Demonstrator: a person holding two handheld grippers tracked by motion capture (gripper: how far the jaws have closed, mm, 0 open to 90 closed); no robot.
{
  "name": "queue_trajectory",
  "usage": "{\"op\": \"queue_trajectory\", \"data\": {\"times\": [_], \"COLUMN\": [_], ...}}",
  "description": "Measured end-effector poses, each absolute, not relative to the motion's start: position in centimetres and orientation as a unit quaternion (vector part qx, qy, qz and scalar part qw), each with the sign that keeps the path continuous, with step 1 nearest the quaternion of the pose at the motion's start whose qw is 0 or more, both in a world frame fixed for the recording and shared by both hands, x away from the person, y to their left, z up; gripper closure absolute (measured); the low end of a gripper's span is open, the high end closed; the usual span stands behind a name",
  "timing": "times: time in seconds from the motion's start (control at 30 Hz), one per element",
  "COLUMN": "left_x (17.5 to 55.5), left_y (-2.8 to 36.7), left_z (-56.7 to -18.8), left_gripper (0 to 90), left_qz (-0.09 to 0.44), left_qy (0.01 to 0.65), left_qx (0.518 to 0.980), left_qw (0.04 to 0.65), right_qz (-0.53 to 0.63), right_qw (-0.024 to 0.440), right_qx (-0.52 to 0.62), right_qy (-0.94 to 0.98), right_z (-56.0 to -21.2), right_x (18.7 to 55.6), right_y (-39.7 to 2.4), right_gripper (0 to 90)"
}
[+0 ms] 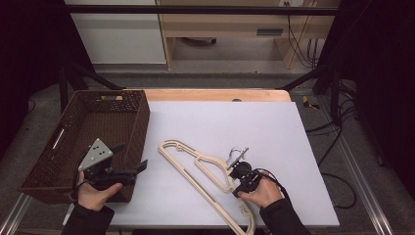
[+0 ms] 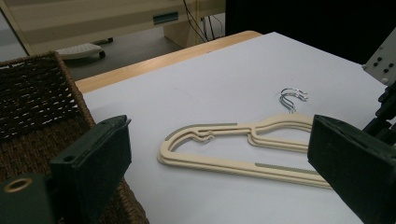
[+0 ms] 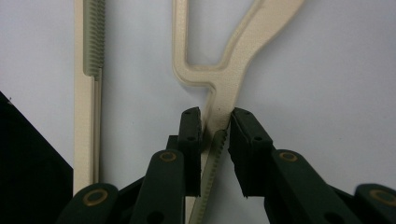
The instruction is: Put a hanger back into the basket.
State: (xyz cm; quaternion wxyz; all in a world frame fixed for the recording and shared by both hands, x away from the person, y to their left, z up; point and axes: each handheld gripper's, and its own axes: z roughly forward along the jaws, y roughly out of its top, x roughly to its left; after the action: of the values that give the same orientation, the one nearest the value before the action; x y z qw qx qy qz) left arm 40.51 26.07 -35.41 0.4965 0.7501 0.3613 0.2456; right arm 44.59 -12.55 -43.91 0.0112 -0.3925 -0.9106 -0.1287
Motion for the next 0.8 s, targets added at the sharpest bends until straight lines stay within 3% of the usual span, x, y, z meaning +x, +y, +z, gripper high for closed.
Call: {"op": "queue_trajectory", "data": {"times": [0.8], "left_x": [40.5], "left_y": [25.9], "left_z": [-35.5], "left_gripper": [5.9], "left_qz": [0.244], "left_qy": [0.36], "left_qx": [0.753], "left_qw": [0.493], "right_qz": [-0.125], "right_qw": [-0.003], "right_qx": [-0.422], "right_qy": [-0.898], "right_z": [-43.8], "right_x": [45.9], "right_y": [-14.5], "right_gripper": [79.7]}}
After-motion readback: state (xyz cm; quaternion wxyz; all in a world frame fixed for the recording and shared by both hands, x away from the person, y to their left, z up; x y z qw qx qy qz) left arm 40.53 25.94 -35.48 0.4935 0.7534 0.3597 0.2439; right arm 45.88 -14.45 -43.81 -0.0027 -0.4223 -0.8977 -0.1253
